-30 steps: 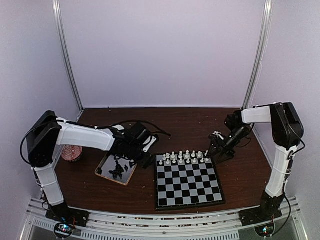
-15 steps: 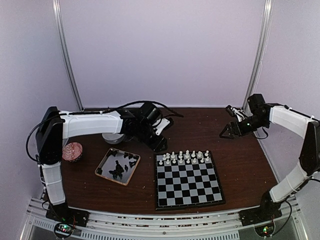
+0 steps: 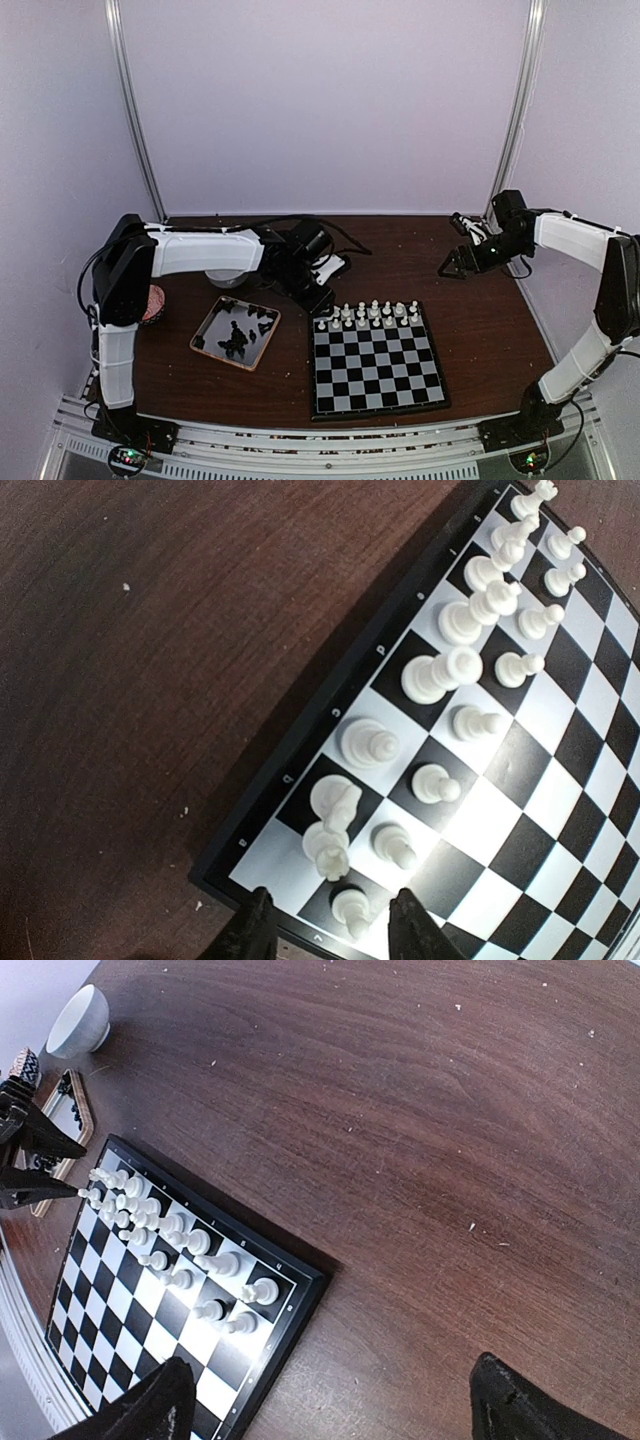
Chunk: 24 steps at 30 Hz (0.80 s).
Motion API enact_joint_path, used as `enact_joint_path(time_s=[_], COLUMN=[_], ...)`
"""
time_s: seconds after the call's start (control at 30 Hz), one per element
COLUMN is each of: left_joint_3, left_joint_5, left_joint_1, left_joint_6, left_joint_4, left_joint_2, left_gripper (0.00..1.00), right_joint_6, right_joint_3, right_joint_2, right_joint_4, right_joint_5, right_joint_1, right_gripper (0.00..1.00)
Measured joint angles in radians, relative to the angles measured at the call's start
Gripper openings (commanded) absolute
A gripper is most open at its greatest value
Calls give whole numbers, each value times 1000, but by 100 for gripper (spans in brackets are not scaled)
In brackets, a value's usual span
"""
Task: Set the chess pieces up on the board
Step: Move the chessboard to the center of the board.
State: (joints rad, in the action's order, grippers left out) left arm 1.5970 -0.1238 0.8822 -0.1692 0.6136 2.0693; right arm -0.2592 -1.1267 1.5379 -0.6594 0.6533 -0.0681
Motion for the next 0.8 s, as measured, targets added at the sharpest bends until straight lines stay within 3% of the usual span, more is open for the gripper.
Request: enact_joint_path(time_s=[0.8], left_joint_3=[55], left_joint_5=[9], left_joint_1=[0], left_joint_6=[4], left_joint_4=[-2], left_joint_2=[79], left_gripper=[11], right_joint_6=[0], right_joint_3=[0], right_joint_2=[50], right_joint_4=[-1], right_joint_5=[0], right_joint_1=[0], right_gripper=[95])
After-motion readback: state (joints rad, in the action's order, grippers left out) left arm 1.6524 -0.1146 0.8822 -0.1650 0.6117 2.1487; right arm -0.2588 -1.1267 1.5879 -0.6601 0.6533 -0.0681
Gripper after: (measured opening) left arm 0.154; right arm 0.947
